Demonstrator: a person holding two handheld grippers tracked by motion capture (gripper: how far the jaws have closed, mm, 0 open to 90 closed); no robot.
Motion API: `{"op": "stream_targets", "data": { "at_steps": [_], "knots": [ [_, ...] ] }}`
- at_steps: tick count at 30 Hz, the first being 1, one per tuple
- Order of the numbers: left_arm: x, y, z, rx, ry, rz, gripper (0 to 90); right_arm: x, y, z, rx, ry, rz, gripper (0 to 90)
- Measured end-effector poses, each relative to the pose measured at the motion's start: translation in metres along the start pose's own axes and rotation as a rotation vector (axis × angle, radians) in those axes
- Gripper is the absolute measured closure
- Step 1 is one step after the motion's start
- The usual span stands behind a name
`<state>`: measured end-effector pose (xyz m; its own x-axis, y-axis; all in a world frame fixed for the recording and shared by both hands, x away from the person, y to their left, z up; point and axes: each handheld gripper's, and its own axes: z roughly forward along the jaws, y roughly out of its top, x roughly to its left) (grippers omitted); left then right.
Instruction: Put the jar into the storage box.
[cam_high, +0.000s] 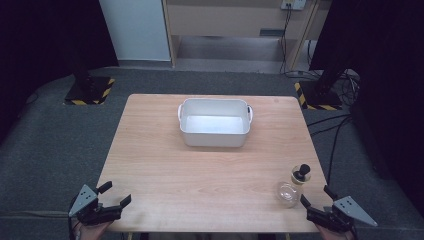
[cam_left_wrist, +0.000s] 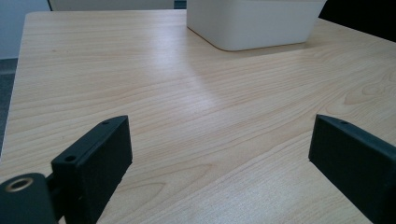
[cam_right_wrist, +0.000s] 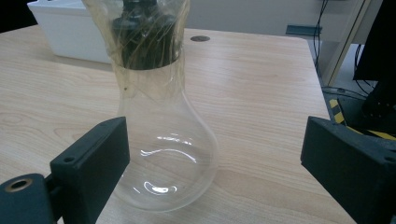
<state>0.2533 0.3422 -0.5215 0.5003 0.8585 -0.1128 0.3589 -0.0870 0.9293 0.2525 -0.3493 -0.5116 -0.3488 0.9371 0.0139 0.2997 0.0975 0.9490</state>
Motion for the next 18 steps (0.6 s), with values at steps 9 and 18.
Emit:
{"op": "stream_targets", "data": {
  "at_steps": [9, 18],
  "knots": [
    [-0.0002, 0.0015, 0.002, 0.001, 0.009, -0.005, 3.2, 0.0012, 0.0, 0.0006, 0.006, 0.014, -0.002, 7.9],
    [-0.003, 0.0008, 0.0026, 0.018, -0.003, 0.022, 3.2, -0.0007, 0.0024, -0.0036, 0.016, 0.01, -0.003, 7.6]
  ]
}}
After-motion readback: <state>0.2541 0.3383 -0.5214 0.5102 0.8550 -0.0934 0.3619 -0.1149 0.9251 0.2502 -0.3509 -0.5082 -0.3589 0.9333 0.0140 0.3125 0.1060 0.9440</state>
